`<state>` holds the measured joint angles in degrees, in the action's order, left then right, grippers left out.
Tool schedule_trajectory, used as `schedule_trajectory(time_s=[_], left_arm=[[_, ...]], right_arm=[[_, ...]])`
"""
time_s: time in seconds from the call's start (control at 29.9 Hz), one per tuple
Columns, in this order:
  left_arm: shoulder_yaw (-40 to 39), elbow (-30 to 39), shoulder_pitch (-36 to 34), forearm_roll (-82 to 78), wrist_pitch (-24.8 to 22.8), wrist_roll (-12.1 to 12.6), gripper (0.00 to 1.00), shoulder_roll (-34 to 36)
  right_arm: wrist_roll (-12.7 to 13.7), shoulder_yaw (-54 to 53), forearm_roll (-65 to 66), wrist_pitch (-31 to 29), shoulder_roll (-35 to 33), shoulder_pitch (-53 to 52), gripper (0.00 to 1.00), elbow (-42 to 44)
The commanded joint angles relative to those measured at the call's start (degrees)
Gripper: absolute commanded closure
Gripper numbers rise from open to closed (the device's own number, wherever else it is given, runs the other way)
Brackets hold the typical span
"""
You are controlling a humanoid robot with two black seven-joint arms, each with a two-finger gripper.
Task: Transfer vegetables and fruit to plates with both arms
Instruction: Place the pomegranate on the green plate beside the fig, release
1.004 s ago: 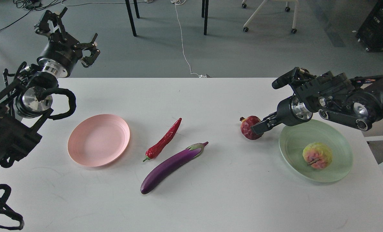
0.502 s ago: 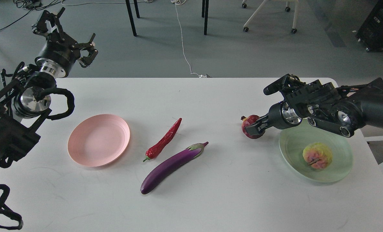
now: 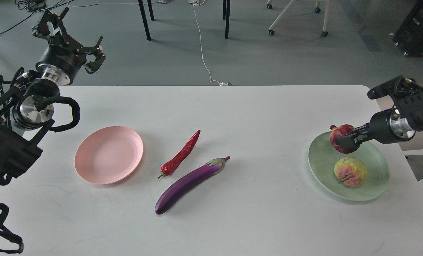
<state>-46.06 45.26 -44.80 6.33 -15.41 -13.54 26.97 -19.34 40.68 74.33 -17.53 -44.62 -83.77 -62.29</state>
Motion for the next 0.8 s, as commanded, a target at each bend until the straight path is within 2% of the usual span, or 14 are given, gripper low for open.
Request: schedule_trajectory(time_s=[0.0, 0.1, 0.17, 0.23, 0.33, 0.4, 0.64, 0.77], left_arm=[[0.09, 0.0, -0.02, 0.0, 0.21, 0.01, 0.02, -0.6], [0.09, 0.0, -0.02, 0.0, 0.21, 0.01, 0.02, -0.95], [0.18, 0.0, -0.02, -0.08, 0.21, 0.09, 0.02, -1.04], [0.18, 0.0, -0.02, -0.09, 0.21, 0.09, 0.02, -1.04], [0.27, 0.0, -0.02, -0.09, 0.21, 0.09, 0.02, -0.87], [0.27, 0.0, -0.02, -0.09, 0.21, 0.09, 0.02, -0.78], [0.18, 0.0, -0.02, -0.09, 0.3, 0.09, 0.02, -0.87], [-0.08, 0.61, -0.11, 0.09, -0.58, 0.44, 0.02, -0.17]], right_arm=[[0.0, 0.1, 0.29, 0.3, -2.31, 1.42, 0.53, -0.12], [0.18, 0.1, 0.29, 0.39, -2.32, 2.73, 0.47, 0.32], [0.35, 0.1, 0.29, 0.39, -2.05, 3.61, 0.4, 0.5], [0.53, -0.08, 0.29, 0.39, -1.88, 3.88, 0.29, 0.5], [0.71, -0.08, 0.29, 0.39, -1.79, 3.88, 0.19, 0.5], [0.79, -0.34, 0.2, 0.39, -1.79, 3.88, 0.06, 0.5], [0.44, -3.49, -0.94, 0.13, -2.58, 2.04, 0.03, 0.15], [0.35, -13.23, -1.9, -0.22, -3.89, -0.07, 0.02, 1.99]])
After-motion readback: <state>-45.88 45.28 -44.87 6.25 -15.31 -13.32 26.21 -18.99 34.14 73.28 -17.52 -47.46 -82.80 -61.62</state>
